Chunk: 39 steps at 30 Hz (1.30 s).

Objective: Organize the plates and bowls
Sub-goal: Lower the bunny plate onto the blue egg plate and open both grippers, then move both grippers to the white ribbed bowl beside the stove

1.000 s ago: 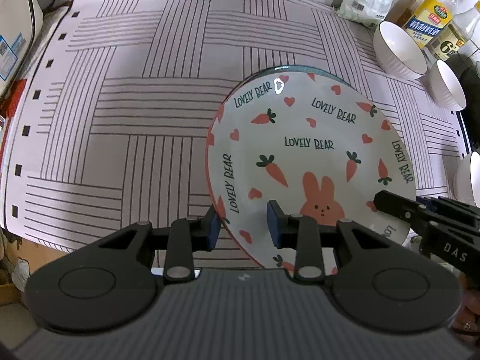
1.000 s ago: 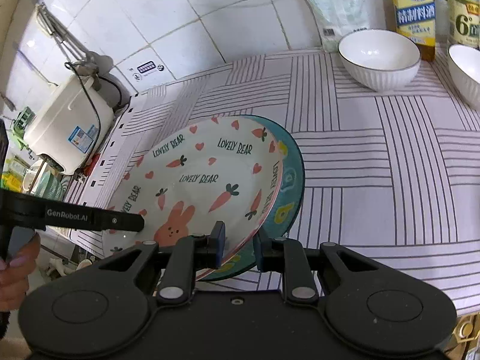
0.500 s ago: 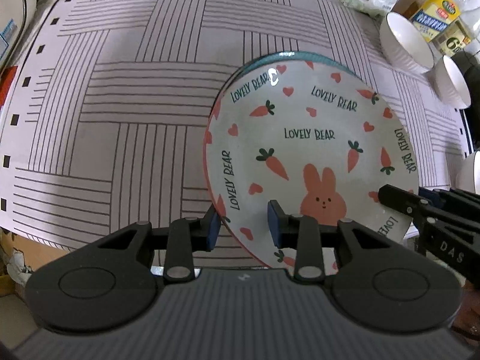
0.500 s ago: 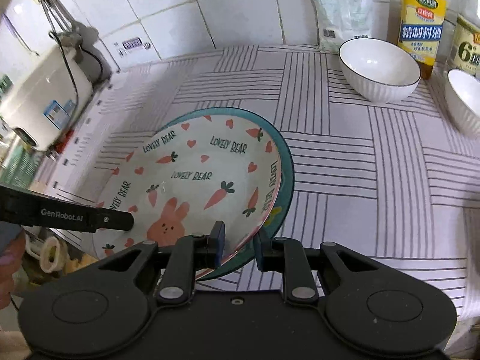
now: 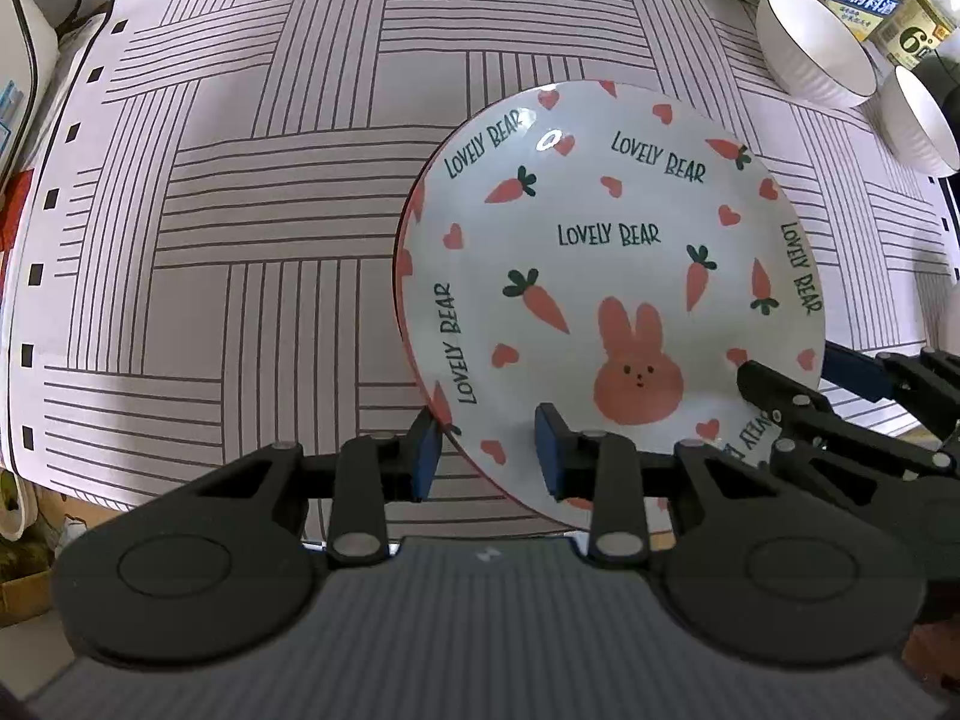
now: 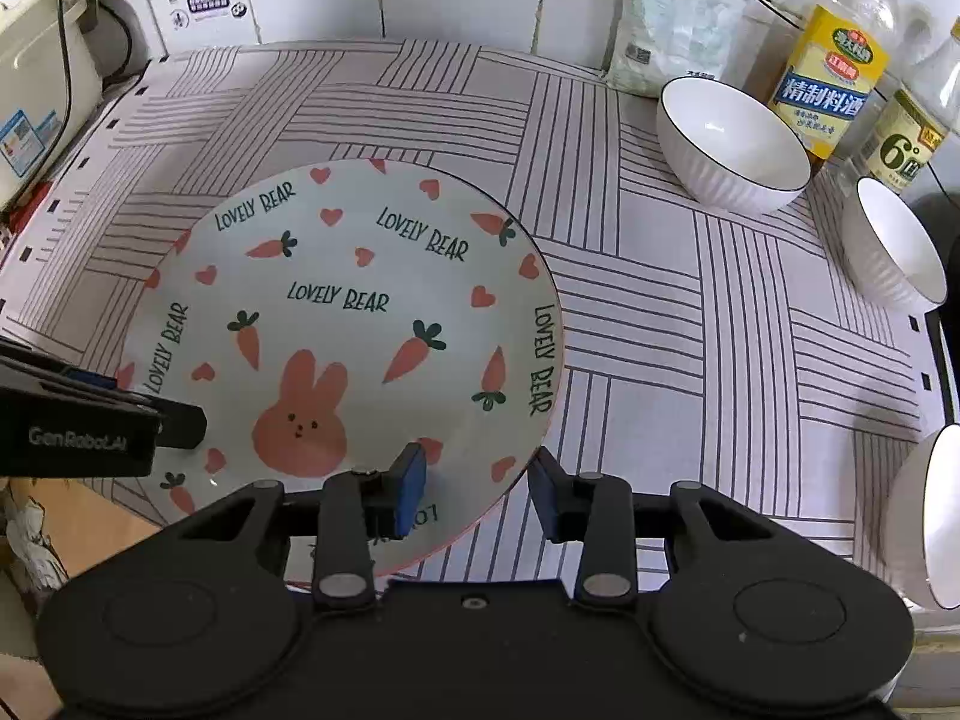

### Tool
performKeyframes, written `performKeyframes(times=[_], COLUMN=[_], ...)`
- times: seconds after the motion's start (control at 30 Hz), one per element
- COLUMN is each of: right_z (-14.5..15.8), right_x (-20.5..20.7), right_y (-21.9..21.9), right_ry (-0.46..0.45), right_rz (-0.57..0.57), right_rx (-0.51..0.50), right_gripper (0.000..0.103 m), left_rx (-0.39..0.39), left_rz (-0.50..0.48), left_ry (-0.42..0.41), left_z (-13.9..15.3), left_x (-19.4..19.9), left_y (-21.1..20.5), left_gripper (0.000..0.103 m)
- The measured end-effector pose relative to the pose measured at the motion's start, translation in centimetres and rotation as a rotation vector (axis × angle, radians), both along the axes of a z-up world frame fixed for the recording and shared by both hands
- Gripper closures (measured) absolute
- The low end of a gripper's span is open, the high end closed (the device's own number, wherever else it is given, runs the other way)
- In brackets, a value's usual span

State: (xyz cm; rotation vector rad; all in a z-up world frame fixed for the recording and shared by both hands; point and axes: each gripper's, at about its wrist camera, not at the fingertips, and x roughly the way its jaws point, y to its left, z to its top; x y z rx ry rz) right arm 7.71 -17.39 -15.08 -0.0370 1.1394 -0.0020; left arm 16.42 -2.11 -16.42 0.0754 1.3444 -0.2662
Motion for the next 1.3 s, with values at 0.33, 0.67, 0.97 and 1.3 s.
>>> performKeyframes(times=[0.33,0.67,0.97,1.3], right_z=[0.4,3.7,7.9,9.6], right_x=[-1.9,-6.2,-10.8,-14.8], right_y=[0.9,-3.7,-6.8,-11.8], right_ry=[-0.112,-0.275,-0.426,-0.499], right_rz=[0.040,-0.046,-0.044,-0.101], right_rx=[-0.094,0.050,0.099,0.112], right_gripper=[0.061,0.060,0.055,0.045], left_rx=[0.025,0.024,0.005,-0.052], left_rz=[-0.023,-0.053,-0.130,-0.201], left_ry=[-0.039,-0.129,-0.206,-0.249], left_z=[0.9,5.7,10.6,13.2], left_x=[-2.1,-5.8,-9.0,-10.5], left_y=[0.3,-1.1,-5.0,-10.1], left_gripper=[0.071,0.071,0.066,0.062])
